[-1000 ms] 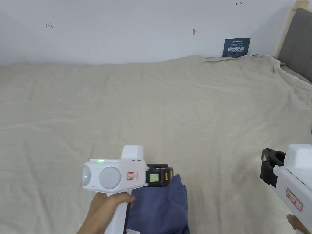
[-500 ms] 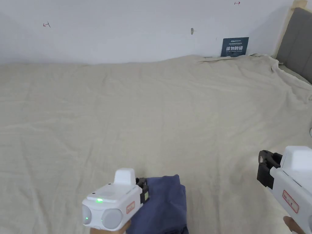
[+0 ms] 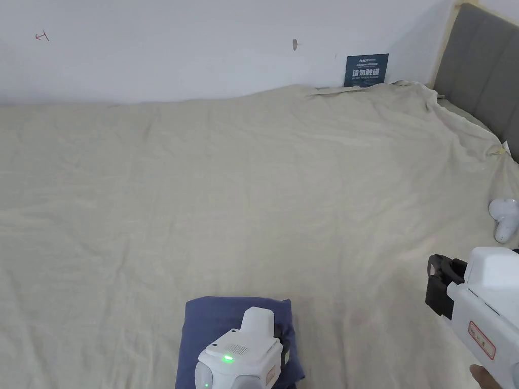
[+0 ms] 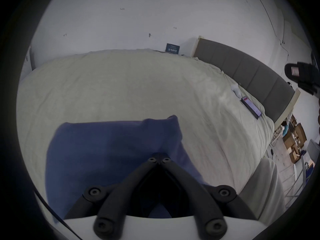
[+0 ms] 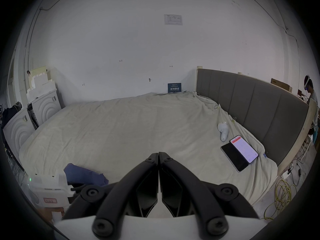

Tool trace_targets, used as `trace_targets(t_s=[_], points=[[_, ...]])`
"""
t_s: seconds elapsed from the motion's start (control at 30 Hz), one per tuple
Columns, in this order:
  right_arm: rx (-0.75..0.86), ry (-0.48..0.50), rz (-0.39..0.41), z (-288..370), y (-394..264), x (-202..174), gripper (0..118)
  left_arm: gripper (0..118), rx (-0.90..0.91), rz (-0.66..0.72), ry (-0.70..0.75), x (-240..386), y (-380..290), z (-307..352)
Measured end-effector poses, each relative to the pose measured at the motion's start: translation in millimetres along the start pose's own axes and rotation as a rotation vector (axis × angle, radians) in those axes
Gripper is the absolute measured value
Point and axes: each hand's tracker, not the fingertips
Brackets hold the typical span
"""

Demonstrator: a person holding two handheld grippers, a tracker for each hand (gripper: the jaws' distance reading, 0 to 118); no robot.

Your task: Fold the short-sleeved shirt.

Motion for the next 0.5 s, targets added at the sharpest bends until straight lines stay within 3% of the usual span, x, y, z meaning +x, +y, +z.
trace_targets(t_s=[0.27, 0.5], points=[[0.003, -0.009, -0.011, -1, 1, 1, 0, 0, 0.034, 0.033, -0.047, 8, 5, 8], [0.036, 0.005, -0.007, 4, 10, -11, 0, 0, 0.190, 0.009, -0.092, 13, 38, 46]])
